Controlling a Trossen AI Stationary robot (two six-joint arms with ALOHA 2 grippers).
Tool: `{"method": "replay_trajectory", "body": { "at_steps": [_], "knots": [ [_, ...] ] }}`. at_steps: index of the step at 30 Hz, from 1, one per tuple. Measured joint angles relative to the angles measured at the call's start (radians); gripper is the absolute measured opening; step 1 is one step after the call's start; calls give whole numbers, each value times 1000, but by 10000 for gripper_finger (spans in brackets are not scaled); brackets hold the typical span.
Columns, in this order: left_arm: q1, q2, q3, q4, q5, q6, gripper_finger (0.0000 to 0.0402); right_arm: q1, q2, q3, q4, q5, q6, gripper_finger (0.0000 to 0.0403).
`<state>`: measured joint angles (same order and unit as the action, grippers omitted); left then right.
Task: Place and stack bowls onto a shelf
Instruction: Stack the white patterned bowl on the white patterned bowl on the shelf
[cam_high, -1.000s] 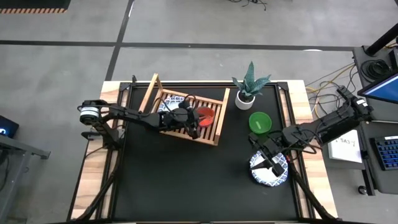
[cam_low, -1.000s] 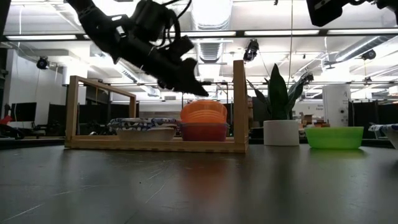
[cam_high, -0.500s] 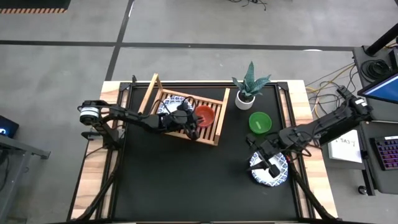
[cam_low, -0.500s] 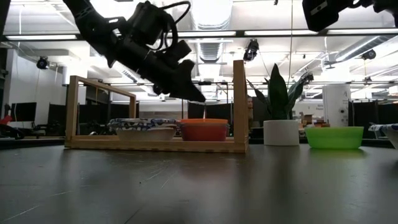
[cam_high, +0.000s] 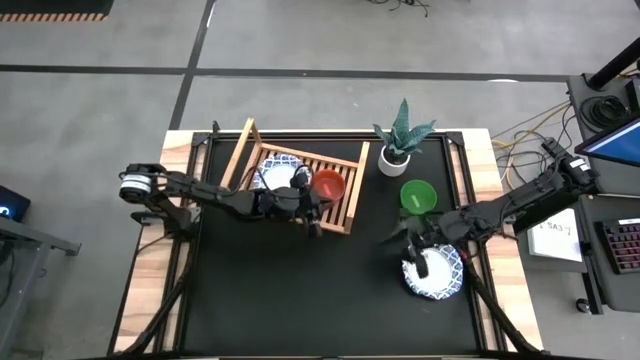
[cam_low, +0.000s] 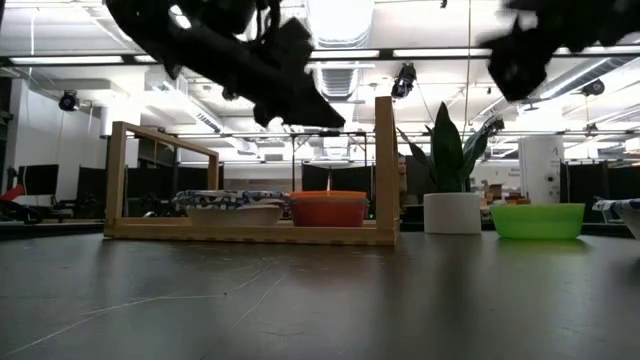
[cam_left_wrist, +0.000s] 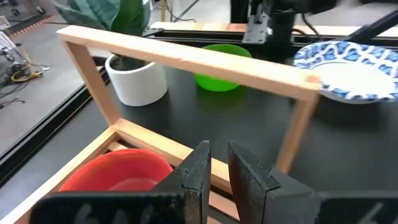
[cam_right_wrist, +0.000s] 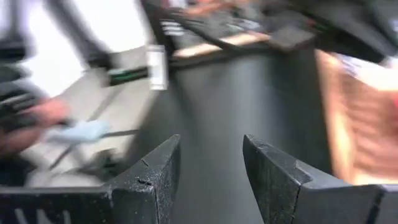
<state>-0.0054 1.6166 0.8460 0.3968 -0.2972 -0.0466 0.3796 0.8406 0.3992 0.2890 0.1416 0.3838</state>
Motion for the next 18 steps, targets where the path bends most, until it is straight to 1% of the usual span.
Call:
{"method": "replay_trajectory", "body": {
  "at_steps": [3,6,9,12,14,18],
  "knots": [
    [-17,-33,5,-29,0,-24,37,-1,-1,0,-143,176,167,162],
    [-36,-62,5,-56,0,-47,37,-9,-4,0,-292,276,349,162],
    [-53,-85,5,-67,0,-73,37,-43,-7,0,-412,299,514,162],
    [-70,-93,5,-67,0,-95,37,-100,-8,1,-521,303,631,162],
    [-80,-93,5,-70,0,-104,37,-143,-7,12,-605,303,672,162],
    [-95,-91,5,-70,0,-120,37,-218,-5,61,-725,296,672,162]
  ]
}}
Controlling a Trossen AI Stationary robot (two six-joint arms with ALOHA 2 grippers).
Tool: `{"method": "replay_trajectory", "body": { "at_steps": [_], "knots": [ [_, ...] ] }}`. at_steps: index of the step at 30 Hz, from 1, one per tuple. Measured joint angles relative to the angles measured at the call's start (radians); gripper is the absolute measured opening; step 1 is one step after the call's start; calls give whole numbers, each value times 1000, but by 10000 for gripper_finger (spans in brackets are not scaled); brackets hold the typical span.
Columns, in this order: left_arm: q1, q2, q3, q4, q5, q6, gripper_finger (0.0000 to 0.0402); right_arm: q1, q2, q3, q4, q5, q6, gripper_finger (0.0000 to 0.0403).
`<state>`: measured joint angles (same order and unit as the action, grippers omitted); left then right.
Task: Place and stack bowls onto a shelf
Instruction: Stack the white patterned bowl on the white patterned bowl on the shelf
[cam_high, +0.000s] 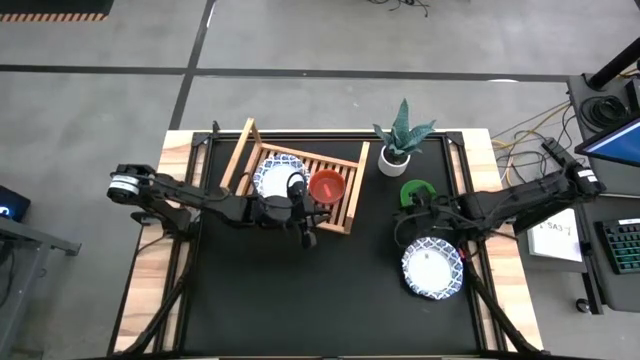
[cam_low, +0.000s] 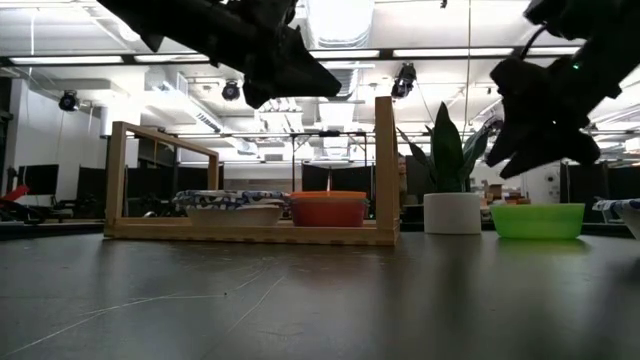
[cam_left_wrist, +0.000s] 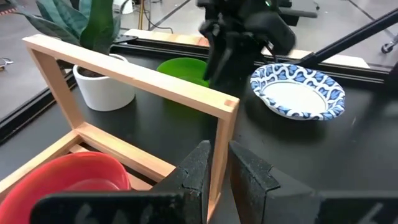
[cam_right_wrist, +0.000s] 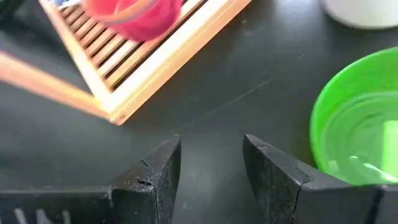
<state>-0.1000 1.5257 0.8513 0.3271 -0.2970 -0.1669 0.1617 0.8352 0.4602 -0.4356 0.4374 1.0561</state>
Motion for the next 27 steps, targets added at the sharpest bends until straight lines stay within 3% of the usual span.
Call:
{"method": "replay_trajectory", "body": {
  "at_steps": [8,27],
  "knots": [
    [-4,2,0,2,0,-8,37,-71,0,87,-67,0,-123,162],
    [-6,2,-1,-2,0,-8,37,-79,12,92,-135,0,-122,162]
  ]
}}
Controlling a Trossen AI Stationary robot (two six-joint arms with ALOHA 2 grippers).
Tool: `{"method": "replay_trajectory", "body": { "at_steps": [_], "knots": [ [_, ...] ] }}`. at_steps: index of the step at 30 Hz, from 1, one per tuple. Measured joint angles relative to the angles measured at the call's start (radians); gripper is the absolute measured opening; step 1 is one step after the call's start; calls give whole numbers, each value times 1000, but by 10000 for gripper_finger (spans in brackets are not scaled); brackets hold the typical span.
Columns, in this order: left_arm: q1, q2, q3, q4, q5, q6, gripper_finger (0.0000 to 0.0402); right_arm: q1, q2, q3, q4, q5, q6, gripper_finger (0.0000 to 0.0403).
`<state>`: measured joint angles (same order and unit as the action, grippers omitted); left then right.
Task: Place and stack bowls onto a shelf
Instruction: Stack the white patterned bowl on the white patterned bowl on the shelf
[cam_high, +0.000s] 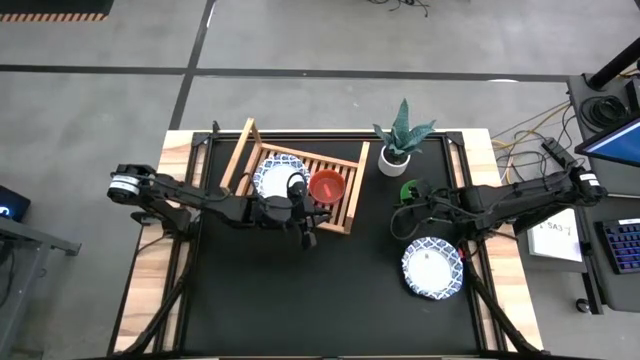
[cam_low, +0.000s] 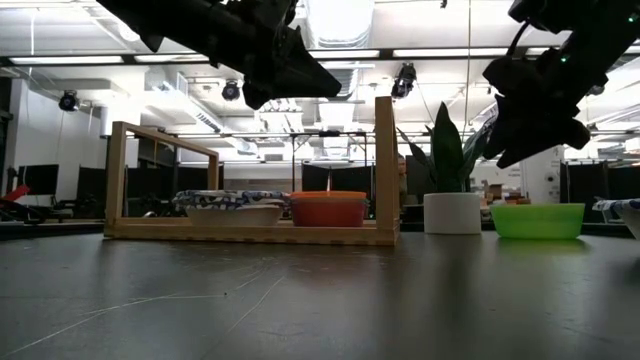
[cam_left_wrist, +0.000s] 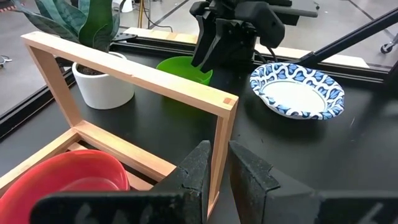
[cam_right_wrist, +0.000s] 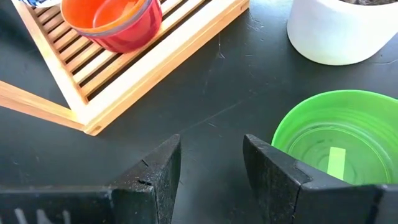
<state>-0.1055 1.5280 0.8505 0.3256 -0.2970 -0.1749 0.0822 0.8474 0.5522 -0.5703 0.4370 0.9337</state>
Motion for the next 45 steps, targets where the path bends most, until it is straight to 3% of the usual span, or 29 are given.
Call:
{"method": "replay_trajectory", "body": {
  "at_steps": [27,31,35,37,39,45],
  "knots": [
    [1,0,0,3,0,1,37,-1,7,0,-4,-29,28,162],
    [1,0,0,2,0,1,37,-1,10,0,-16,-165,10,162],
    [1,0,0,2,0,8,37,0,24,22,-29,-448,-216,162],
    [1,0,0,2,0,8,37,1,34,45,-77,-536,-325,162],
    [0,0,0,2,0,8,37,12,50,71,-150,-579,-403,162],
    [0,0,0,2,0,7,37,83,137,144,-276,-571,-485,162]
  ]
}}
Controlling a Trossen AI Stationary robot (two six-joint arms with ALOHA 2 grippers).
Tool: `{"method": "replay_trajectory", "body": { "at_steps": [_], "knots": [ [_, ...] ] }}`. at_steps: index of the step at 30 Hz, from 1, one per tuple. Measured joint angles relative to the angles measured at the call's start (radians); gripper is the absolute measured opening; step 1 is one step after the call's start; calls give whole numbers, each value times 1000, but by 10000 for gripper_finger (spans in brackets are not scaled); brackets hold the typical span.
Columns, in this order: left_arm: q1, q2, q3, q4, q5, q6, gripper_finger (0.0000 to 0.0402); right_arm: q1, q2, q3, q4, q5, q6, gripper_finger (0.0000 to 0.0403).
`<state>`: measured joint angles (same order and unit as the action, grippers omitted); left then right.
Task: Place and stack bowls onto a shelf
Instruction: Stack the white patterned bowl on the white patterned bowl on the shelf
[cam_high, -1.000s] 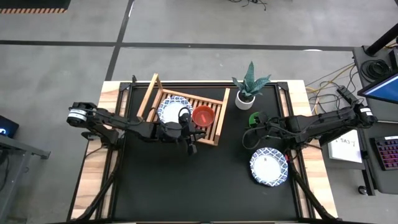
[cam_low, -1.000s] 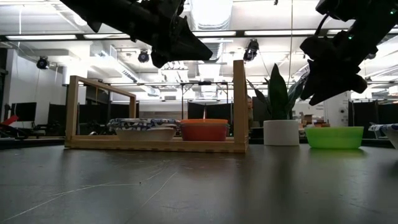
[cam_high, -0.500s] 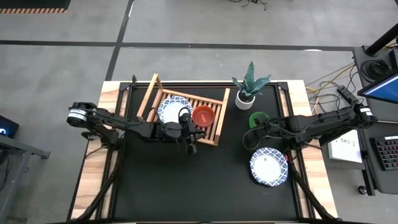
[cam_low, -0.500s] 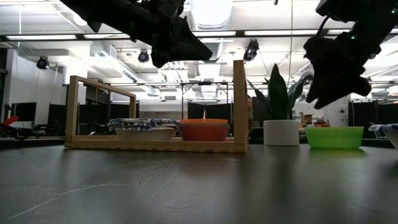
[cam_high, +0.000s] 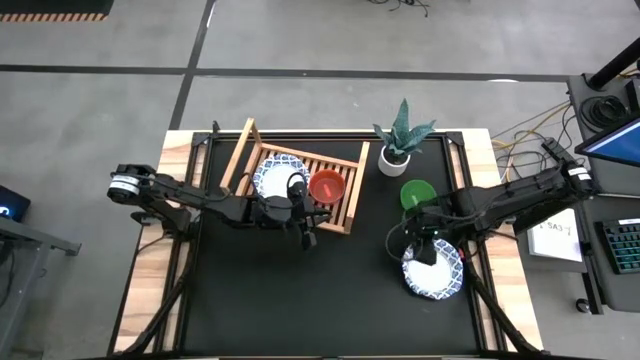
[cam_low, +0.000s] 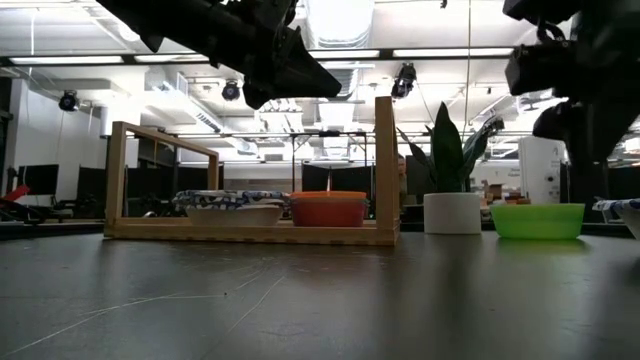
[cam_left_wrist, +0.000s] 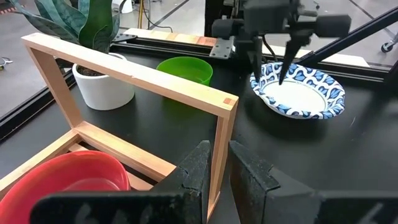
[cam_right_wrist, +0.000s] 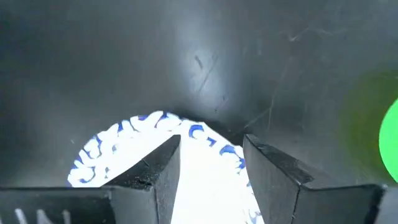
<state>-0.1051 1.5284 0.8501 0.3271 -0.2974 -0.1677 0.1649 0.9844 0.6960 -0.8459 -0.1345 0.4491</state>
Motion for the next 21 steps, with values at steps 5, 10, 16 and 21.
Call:
{"method": "replay_trajectory", "body": {
  "at_steps": [5,10,16,21],
  "knots": [
    [0,0,0,1,0,3,37,57,91,16,-51,5,-54,162],
    [0,0,0,1,0,5,37,64,148,16,-67,39,-104,162],
    [0,0,0,2,-8,5,37,64,189,17,-62,59,-150,162],
    [0,0,-1,18,-10,5,37,64,217,17,-58,80,-154,162]
  ]
}}
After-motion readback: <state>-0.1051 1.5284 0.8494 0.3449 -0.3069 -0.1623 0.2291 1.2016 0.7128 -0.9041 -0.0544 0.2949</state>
